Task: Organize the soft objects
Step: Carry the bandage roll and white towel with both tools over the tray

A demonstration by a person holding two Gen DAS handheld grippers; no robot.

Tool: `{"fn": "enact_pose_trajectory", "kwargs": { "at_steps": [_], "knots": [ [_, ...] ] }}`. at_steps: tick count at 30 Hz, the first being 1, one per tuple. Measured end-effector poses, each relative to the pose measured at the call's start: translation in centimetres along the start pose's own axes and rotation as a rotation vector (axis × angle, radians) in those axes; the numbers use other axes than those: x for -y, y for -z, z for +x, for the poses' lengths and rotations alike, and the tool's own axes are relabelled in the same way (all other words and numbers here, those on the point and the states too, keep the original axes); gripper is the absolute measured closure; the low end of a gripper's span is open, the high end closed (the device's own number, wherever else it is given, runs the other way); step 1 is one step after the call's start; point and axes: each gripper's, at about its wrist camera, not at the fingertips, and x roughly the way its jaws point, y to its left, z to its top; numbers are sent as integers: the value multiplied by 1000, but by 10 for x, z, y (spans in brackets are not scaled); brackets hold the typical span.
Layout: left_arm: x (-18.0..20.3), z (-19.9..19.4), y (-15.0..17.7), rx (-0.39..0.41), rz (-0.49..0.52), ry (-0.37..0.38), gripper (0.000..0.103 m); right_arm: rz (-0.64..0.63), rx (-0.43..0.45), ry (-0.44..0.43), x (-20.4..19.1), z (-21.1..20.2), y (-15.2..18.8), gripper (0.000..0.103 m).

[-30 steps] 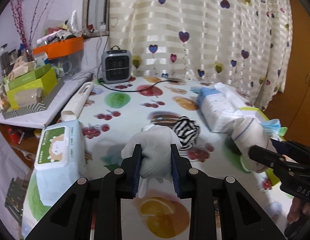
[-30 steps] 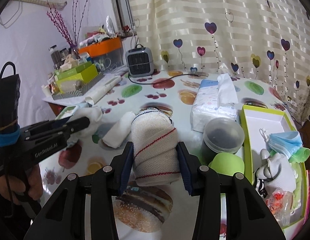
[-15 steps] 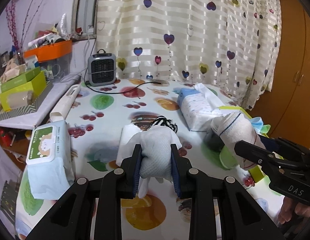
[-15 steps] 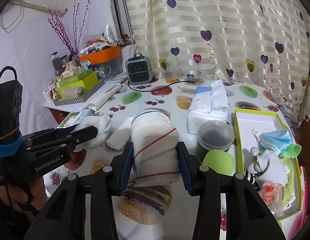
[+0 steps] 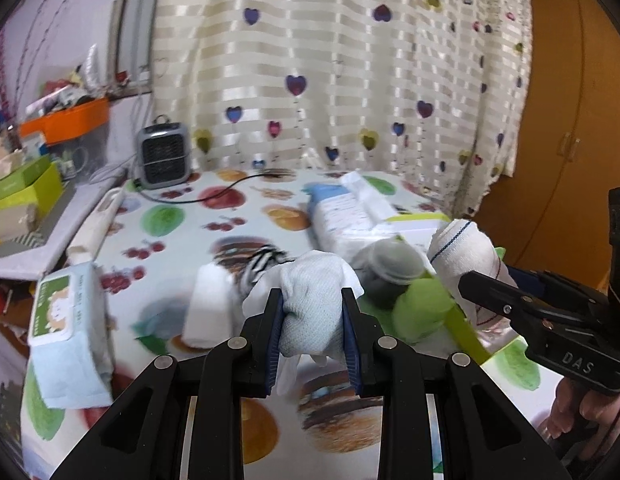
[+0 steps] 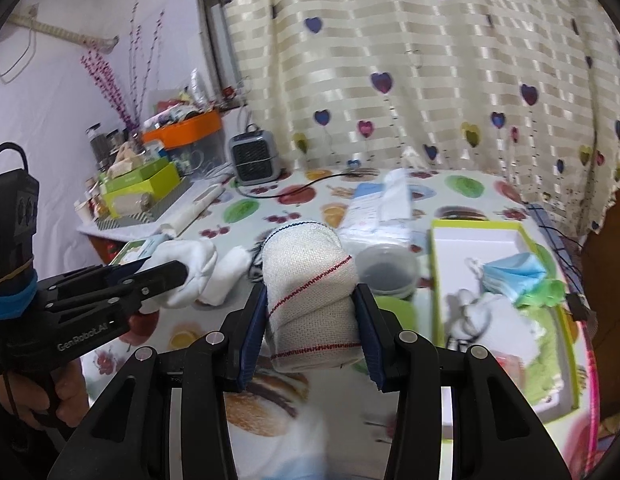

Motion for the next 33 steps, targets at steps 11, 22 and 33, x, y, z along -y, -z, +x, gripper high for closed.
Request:
{"fn": "enact_pose_trajectory", "kwargs": {
  "at_steps": [11, 22, 33],
  "knots": [
    [52, 24, -25, 13, 85, 127, 78, 82, 39, 126, 62, -24, -5, 59],
    [83, 59, -54, -2, 119, 193, 77, 122, 40, 194, 112, -21, -18, 59],
    [96, 93, -71, -35, 134, 224, 77, 109, -43, 221, 149, 19, -33, 59]
  ]
}}
